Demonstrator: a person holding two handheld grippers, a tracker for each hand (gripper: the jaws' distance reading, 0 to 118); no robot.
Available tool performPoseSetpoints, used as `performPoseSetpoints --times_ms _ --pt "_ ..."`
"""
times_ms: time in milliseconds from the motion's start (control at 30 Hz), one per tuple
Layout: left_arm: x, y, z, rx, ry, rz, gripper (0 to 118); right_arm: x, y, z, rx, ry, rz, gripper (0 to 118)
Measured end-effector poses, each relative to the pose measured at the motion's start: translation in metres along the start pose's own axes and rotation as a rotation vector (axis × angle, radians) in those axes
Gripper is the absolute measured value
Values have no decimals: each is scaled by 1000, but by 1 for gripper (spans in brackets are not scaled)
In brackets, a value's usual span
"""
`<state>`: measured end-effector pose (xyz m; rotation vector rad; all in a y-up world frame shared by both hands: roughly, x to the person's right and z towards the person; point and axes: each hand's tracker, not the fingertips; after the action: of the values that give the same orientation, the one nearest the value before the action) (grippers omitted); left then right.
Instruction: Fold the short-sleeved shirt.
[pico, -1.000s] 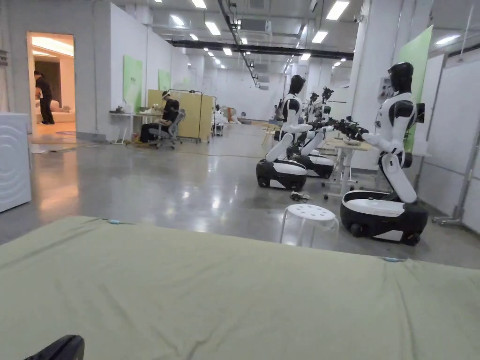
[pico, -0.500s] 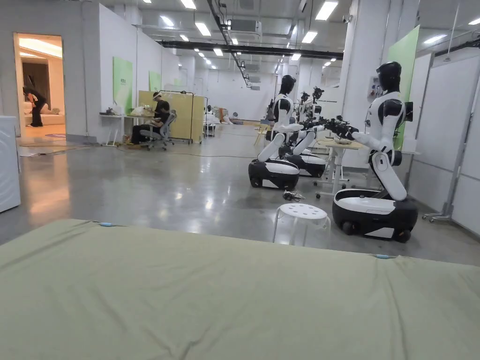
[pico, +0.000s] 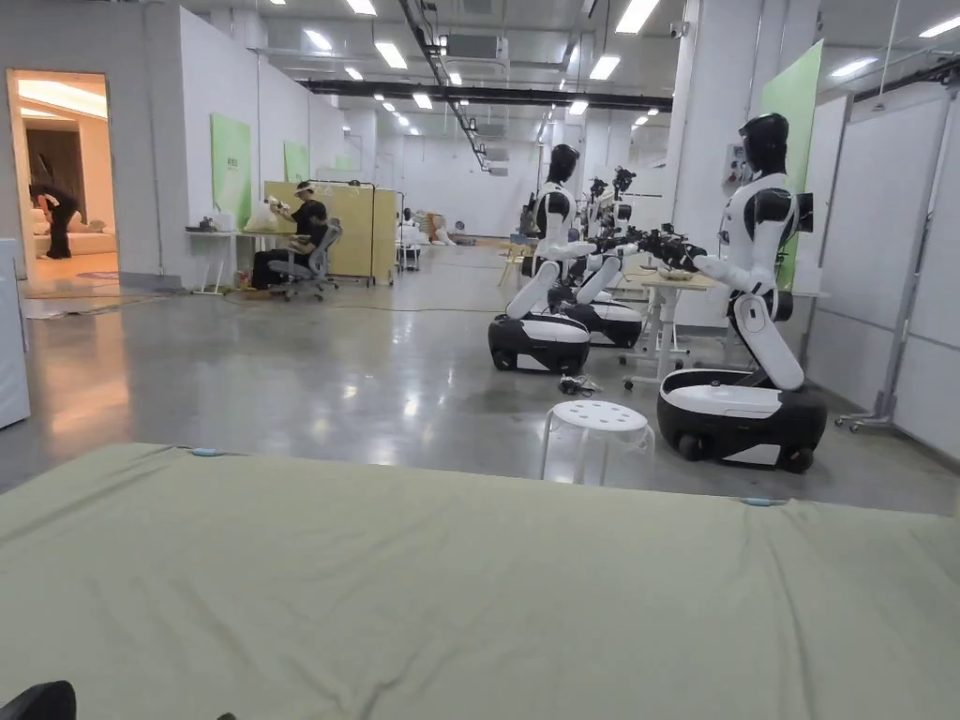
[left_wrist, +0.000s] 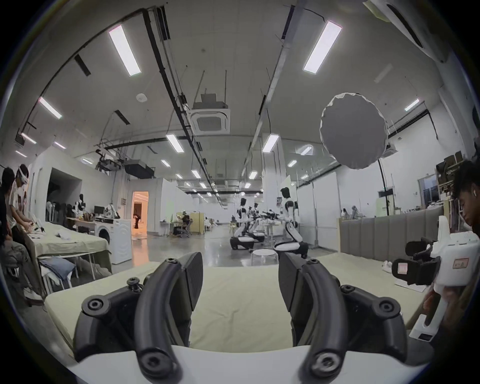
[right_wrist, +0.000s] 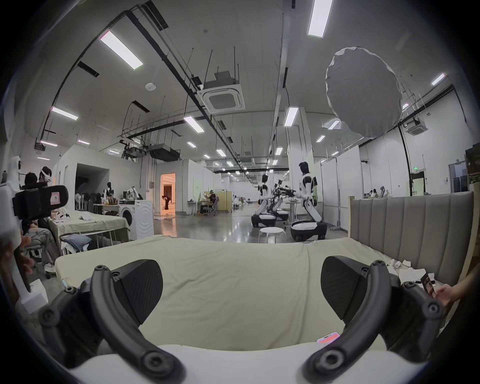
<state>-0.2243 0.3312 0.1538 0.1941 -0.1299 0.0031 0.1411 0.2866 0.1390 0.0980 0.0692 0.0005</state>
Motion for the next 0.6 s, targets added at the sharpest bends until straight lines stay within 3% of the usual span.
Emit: performPoseSetpoints --times_ms 167,367,500,600 --pt "11 -3 -4 -55 18 -89 60 -2 8 -3 -11 5 -8 118" --pt "15 -13 -9 -127 69 -84 60 -2 9 -4 -9 -40 -10 118" --pt "6 -12 -8 -112 29 -20 60 -4 7 -8 -23 -63 1 118" --pt "9 -11 -11 -120 64 -57 60 -8 6 -16 -61 -115 25 118"
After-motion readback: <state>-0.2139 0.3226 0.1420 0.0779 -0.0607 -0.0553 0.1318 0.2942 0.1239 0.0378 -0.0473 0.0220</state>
